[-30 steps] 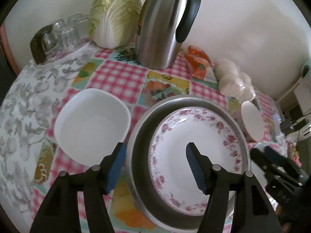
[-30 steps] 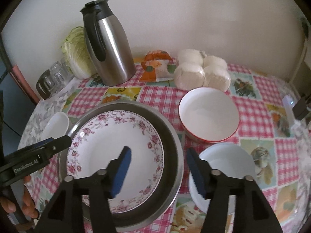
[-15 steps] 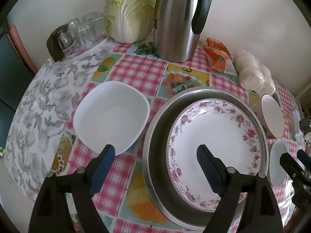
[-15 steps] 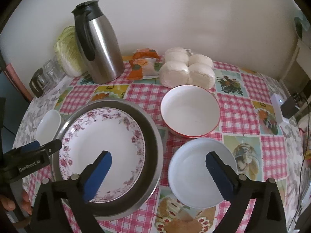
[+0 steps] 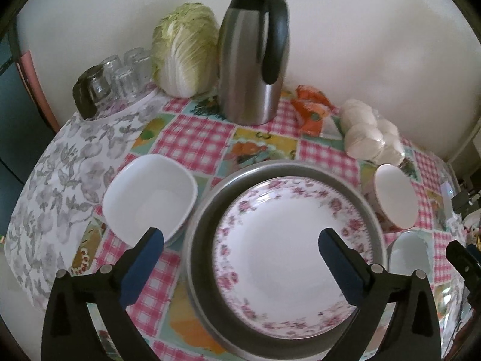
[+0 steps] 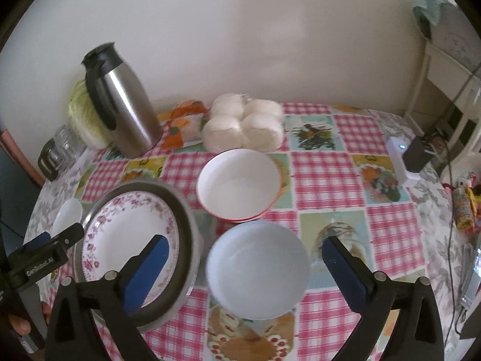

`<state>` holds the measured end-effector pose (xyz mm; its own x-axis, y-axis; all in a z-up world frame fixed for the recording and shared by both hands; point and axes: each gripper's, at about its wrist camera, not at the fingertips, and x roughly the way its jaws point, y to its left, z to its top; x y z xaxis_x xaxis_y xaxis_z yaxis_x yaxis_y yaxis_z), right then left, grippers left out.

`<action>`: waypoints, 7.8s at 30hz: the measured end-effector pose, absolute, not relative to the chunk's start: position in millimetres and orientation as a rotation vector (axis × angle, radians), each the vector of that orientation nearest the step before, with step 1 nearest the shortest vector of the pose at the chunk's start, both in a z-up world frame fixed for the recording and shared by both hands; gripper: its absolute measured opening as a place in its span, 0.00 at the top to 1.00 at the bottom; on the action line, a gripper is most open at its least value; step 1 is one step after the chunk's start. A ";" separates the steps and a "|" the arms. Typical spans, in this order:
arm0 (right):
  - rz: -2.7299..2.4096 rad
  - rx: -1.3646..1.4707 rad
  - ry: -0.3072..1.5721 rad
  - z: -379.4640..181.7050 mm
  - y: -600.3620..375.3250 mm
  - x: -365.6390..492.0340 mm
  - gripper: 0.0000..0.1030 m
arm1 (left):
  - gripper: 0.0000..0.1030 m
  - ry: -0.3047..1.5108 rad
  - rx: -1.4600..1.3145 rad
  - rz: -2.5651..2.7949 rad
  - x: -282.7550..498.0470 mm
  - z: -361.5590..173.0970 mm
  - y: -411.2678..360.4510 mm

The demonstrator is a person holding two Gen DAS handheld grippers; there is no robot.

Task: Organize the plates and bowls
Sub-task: 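Move both grippers to the rim of the red-rimmed white bowl, then close both grippers on the red-rimmed bowl's rim, then lift the red-rimmed bowl with both grippers and carry it over the basin, then lower the red-rimmed bowl onto the floral plate in the basin, then open both grippers to release the bowl and withdraw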

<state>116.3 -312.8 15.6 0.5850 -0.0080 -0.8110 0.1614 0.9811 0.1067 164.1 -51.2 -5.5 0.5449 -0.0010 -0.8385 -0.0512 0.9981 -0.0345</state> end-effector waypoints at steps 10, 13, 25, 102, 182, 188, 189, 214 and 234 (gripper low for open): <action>-0.156 0.286 0.902 16.3 -357.8 104.5 0.00 | 0.00 0.916 -0.016 -0.055 159.9 3.9 -91.4; -0.163 0.306 0.876 14.6 -364.3 105.6 0.00 | 0.00 0.911 -0.003 -0.060 164.2 3.1 -100.6; -0.203 0.272 0.876 -4.0 -375.8 127.6 0.00 | 0.00 0.907 0.030 -0.098 189.1 -0.9 -122.9; -0.029 0.411 0.924 -53.0 -361.8 193.9 0.77 | 0.88 1.119 0.140 -0.311 255.6 -25.0 -234.2; 0.207 0.128 1.125 -55.0 -188.8 161.8 0.78 | 0.85 1.162 -0.415 -0.147 180.5 -49.5 -26.8; 0.206 0.131 1.125 -58.3 -188.8 162.2 0.78 | 0.84 1.160 -0.415 -0.150 181.0 -49.2 -26.0; 0.206 0.131 1.125 -58.6 -188.9 162.3 0.78 | 0.84 1.161 -0.416 -0.151 181.2 -49.1 -26.0; 0.155 0.065 1.064 -29.4 -199.5 156.1 0.58 | 0.60 1.103 -0.291 -0.109 167.2 -21.3 -24.0; 0.095 0.067 1.027 -20.6 -220.5 152.7 0.04 | 0.27 1.066 -0.098 0.042 162.8 -13.9 -15.9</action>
